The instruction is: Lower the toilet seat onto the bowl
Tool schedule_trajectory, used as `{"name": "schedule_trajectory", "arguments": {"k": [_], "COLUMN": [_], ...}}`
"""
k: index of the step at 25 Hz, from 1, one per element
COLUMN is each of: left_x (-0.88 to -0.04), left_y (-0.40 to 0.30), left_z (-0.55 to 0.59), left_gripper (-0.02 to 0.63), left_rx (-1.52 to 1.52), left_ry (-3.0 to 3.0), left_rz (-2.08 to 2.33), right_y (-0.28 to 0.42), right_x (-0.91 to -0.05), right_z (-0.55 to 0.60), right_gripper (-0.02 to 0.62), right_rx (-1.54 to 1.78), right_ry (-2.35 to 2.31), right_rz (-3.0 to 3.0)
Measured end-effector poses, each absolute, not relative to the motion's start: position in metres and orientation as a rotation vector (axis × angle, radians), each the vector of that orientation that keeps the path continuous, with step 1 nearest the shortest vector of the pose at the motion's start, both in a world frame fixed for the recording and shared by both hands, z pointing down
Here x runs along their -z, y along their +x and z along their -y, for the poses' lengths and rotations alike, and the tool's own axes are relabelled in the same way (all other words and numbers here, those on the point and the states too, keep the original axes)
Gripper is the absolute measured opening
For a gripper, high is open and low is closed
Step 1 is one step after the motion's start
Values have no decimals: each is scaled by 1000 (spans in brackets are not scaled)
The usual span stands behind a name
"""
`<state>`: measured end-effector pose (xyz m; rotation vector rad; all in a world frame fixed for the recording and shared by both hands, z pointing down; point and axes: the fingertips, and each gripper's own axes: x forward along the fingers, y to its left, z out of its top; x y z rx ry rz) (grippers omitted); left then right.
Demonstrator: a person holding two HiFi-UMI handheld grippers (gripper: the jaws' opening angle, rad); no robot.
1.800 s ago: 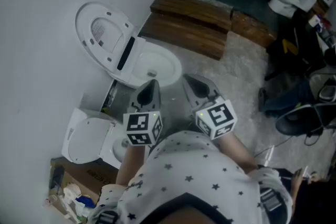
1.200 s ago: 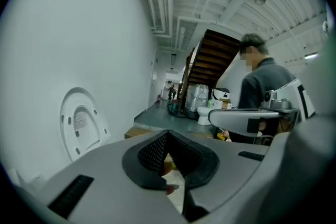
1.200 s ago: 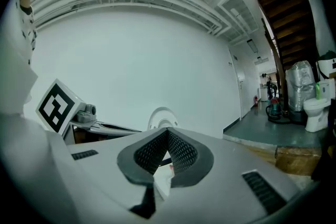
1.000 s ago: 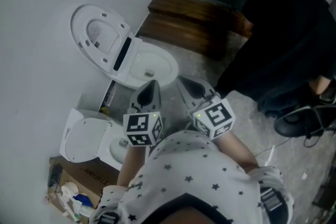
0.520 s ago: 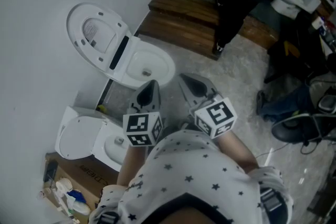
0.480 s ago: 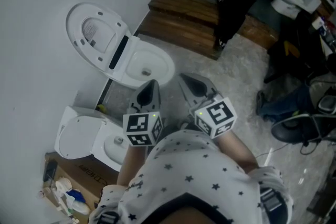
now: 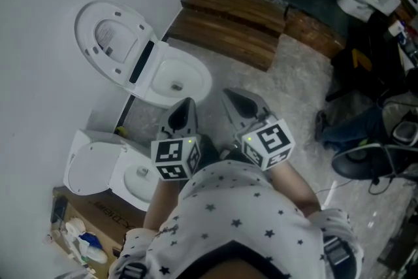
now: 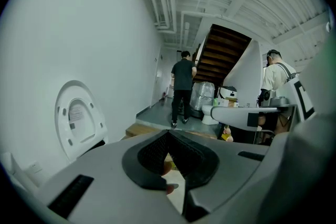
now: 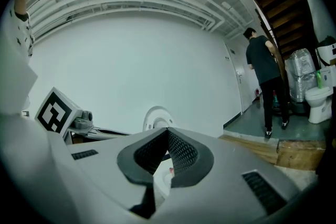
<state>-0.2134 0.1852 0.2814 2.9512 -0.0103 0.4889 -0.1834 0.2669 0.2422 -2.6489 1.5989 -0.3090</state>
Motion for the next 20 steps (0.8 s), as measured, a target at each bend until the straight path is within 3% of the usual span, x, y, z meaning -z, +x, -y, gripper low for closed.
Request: {"name": "schedule_trajectory", "arguments": {"k": [20], "left_x": [-288], "left_y": [-129], "left_z": [-121], "left_gripper": [-2], "left_rx": [-490], "left_ry": [2920], "left_rz": [61], "right_y": [-108], "right_x": [-250], "right_z": [-204], "right_gripper": [5], "right_rx": [347], "right_ry": [-2628], "right_rz": [-1666]}}
